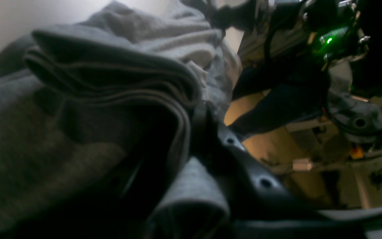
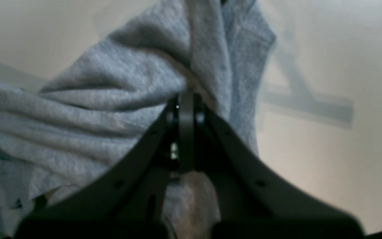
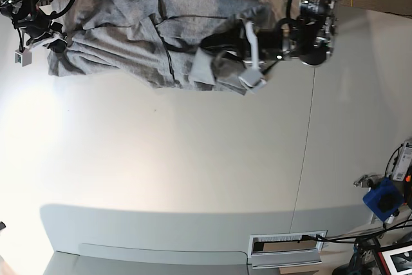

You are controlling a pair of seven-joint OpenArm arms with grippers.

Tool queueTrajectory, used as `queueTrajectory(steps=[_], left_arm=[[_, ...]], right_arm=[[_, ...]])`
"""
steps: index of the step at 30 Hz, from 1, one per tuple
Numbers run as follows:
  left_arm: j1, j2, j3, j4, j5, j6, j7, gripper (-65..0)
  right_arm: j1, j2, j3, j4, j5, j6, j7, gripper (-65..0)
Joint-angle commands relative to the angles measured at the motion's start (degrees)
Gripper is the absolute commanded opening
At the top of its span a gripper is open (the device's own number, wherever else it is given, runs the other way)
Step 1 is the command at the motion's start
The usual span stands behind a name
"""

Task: Fold the T-shirt properly
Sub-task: 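Grasp the hem end and fold it toward the collar end, then lay the folded hem end onto the strip's middle with the left gripper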

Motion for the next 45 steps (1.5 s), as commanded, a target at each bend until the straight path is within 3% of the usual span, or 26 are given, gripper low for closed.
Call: queueTrajectory(steps=[1,5,9,11,31,38,45], left_arm=[[-0.9,0.4,0.9,1.0,-0.2,-0.4,-2.3,-65.0],[-1.5,1.0,5.0,1.0,7.1,-0.4,-9.0,-65.0],[-2.7,2.6,6.5,1.0,13.9,0.3,-12.2,-65.0],[-3.3,3.2,6.4,1.0,14.3,1.5,-12.9,-65.0],[-4.2,3.8,6.6,1.0,14.3,1.2,-13.9,-64.7],[-4.2,3.8,10.1,1.0,14.4,1.0,-14.4,-64.7],[-4.6,3.8,11.2,1.0,21.4,1.3,-18.9,-64.7]], right_arm=[[0.2,1.0,0.3,0.9,1.0,0.2,0.7,-65.0],[0.2,1.0,0.3,0.9,1.0,0.2,0.7,-65.0],[0.2,1.0,0.3,0.9,1.0,0.2,0.7,-65.0],[0.2,1.0,0.3,0.9,1.0,0.2,0.7,-65.0],[0.2,1.0,0.3,0.9,1.0,0.2,0.7,-65.0],[0.2,1.0,0.3,0.9,1.0,0.2,0.7,-65.0],[0.2,1.0,0.3,0.9,1.0,0.2,0.7,-65.0]])
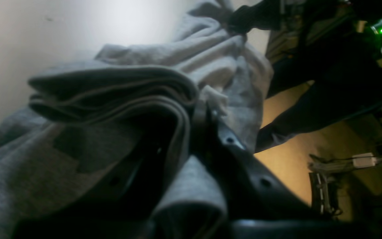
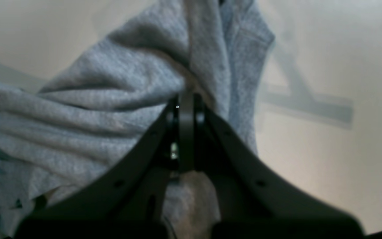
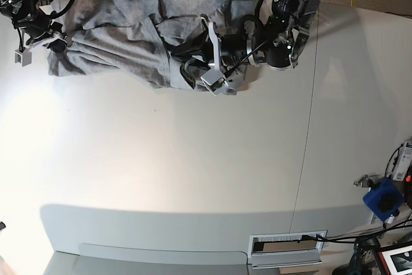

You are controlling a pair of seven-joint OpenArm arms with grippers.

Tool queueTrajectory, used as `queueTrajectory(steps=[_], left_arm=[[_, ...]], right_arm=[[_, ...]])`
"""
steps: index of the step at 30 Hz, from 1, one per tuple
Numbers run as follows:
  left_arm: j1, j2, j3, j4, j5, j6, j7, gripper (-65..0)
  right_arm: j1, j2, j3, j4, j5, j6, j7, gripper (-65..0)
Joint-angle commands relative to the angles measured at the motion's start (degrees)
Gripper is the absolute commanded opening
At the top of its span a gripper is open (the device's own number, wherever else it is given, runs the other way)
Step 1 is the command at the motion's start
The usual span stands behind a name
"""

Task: Fold the T-shirt properly
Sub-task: 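Lay the folded hem end onto the strip's middle with the left gripper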

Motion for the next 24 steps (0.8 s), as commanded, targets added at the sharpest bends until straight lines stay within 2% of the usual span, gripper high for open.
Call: queueTrajectory(steps=[1,6,8,11,12,20,24], left_arm=[[-1.1,0.2,-0.1,1.0,-1.2,-0.4,-1.7,-64.7],[-1.3,0.2,0.0,1.0,-1.5,-0.4,-1.6,-63.8],[-1.3,0.2,0.0,1.0,-1.9,-0.5,-1.7,-57.3],[-1.3,0.2,0.0,1.0,-3.4,-0.9,-1.7,-44.0],[-1.3,0.2,0.0,1.0,-3.7,-0.9,-1.7,-41.8],[-1.3,0.2,0.0,1.0,-5.4,-0.9,-1.2,-40.5],[-1.3,0.2,0.0,1.0,-13.4,-2.0,4.1,-40.5]], right_arm=[[0.2,1.0,0.3,0.9,1.0,0.2,0.7,-65.0],[0.2,1.0,0.3,0.9,1.0,0.2,0.7,-65.0],[0.2,1.0,0.3,0.9,1.0,0.2,0.7,-65.0],[0.2,1.0,0.3,0.9,1.0,0.2,0.7,-65.0],[0.2,0.9,0.3,0.9,1.0,0.2,0.7,-65.0],[0.2,1.0,0.3,0.9,1.0,0.2,0.7,-65.0],[0.2,1.0,0.3,0.9,1.0,0.2,0.7,-65.0]])
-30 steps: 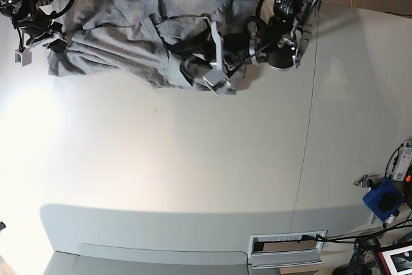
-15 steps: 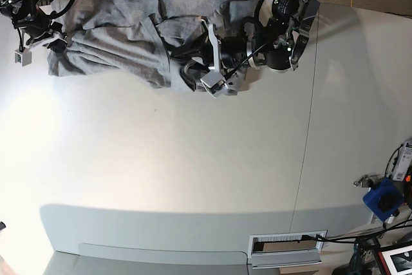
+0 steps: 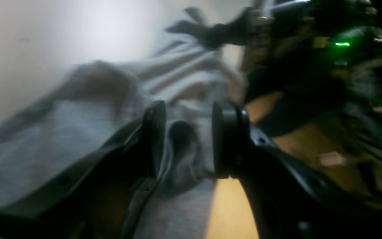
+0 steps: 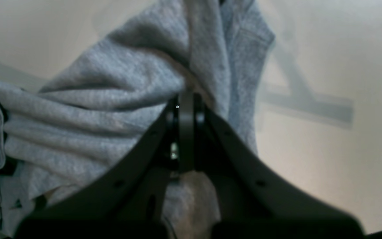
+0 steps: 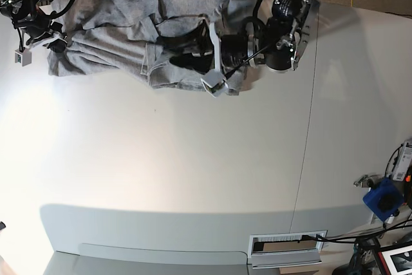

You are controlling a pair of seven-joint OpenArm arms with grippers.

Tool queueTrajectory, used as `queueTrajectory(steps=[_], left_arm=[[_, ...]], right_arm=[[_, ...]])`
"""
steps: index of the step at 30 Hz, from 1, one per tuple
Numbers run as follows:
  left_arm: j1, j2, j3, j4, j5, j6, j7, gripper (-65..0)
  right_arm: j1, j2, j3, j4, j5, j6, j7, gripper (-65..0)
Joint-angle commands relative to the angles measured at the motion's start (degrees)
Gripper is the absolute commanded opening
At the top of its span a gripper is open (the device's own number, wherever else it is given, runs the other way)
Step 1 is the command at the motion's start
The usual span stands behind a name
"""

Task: Fold the T-shirt properly
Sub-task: 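Lay the folded hem end onto the strip's middle with the left gripper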

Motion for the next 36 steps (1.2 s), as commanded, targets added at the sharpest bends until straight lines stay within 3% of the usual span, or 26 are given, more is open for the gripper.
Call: queueTrajectory(steps=[1,5,8,9,12,18,23,30,36], left_arm=[[-0.6,0.2,0.0,1.0,-4.0,-0.5,0.6,-40.5],[-0.6,0.2,-0.1,1.0,-11.9,-0.5,4.2,-40.5],[-0.6,0.2,-0.7,1.4,-12.3,-0.5,4.1,-40.9],[-0.6,0.2,-1.5,1.9,-11.7,-0.5,4.2,-44.1],[-0.6,0.1,-5.3,4.5,-7.5,-0.5,5.2,-65.0],[-0.6,-1.9,-14.6,8.5,3.1,-0.5,5.4,-65.0],[2.8,-6.0,-16.2,8.5,9.1,-0.5,4.3,-65.0],[8.5,-7.0,-16.0,8.5,10.3,-0.5,5.9,-65.0],[10.4,-8.9,-13.8,8.5,7.2,-0.5,12.8,-65.0]], right_arm=[[0.2,1.0,0.3,0.9,1.0,0.2,0.7,-65.0],[0.2,1.0,0.3,0.9,1.0,0.2,0.7,-65.0],[0.2,1.0,0.3,0.9,1.0,0.2,0.7,-65.0],[0.2,1.0,0.3,0.9,1.0,0.2,0.7,-65.0],[0.2,1.0,0.3,0.9,1.0,0.2,0.7,-65.0],[0.2,1.0,0.3,0.9,1.0,0.2,0.7,-65.0],[0.2,1.0,0.3,0.9,1.0,0.2,0.7,-65.0],[0.2,1.0,0.3,0.9,1.0,0.2,0.7,-65.0],[0.2,1.0,0.3,0.9,1.0,0.2,0.7,-65.0]])
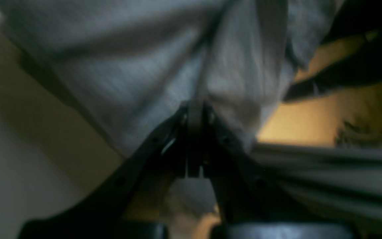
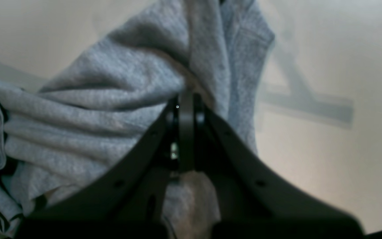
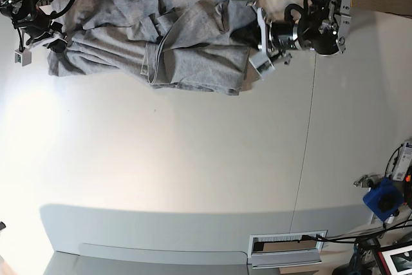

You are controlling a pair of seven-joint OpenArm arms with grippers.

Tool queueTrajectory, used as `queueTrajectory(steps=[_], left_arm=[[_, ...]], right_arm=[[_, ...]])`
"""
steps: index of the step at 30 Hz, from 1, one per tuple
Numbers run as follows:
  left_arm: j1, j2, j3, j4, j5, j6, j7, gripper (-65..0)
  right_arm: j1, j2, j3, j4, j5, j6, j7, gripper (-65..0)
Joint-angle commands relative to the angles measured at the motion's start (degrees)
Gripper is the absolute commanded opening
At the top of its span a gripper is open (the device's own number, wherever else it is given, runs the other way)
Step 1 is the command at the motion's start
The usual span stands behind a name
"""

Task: Fold the T-shirt properly
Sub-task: 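Lay the folded hem end onto the strip's middle with the left gripper, then regrasp the folded stack edge with the left gripper and tuck it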

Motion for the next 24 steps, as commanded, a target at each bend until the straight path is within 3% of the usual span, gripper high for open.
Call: queueTrajectory(steps=[1,5,8,11,14,20,24], left_arm=[[0.7,-0.9,0.7,1.0,-3.7,-0.5,-0.2,-65.0],[2.9,-2.6,6.3,1.0,-6.8,-0.5,-0.6,-50.0],[3.0,-2.6,12.0,1.0,-0.2,-0.5,-6.4,-39.6],[2.8,-2.6,19.0,1.7,13.7,-0.5,-15.1,-39.0],[2.7,-2.6,26.2,4.7,26.4,-0.5,-20.2,-39.0],[2.7,-2.6,36.7,14.2,42.5,7.3,-21.5,-39.0],[1.8,-2.7,39.0,15.6,48.0,8.5,-21.6,-39.0]], right_arm=[[0.2,1.0,0.3,0.9,1.0,0.2,0.7,-65.0],[0.2,1.0,0.3,0.9,1.0,0.2,0.7,-65.0],[0.2,1.0,0.3,0.9,1.0,0.2,0.8,-65.0],[0.2,1.0,0.3,0.9,1.0,0.2,0.8,-65.0],[0.2,1.0,0.3,0.9,1.0,0.2,0.8,-65.0],[0.2,1.0,0.3,0.9,1.0,0.2,0.7,-65.0],[0.2,1.0,0.3,0.9,1.0,0.2,0.7,-65.0]])
